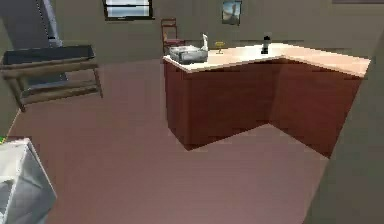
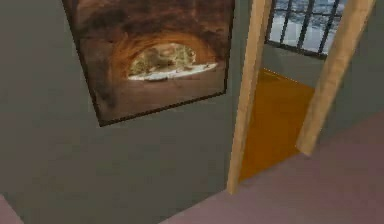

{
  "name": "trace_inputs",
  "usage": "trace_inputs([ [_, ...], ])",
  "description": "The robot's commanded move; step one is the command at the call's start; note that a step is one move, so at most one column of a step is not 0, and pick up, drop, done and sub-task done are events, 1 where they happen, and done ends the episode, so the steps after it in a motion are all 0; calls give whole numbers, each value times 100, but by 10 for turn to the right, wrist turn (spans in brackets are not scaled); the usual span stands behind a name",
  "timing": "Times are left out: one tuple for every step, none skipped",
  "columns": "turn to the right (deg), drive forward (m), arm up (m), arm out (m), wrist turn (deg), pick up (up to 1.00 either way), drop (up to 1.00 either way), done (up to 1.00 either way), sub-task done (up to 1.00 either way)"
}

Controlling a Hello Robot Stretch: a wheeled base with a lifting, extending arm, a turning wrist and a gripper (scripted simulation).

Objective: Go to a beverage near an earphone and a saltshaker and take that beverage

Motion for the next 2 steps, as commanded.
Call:
trace_inputs([
  [360, 0, 0, 0, 0, 0, 0, 0, 0],
  [0, 35, 0, 0, 0, 0, 0, 0, 0],
])
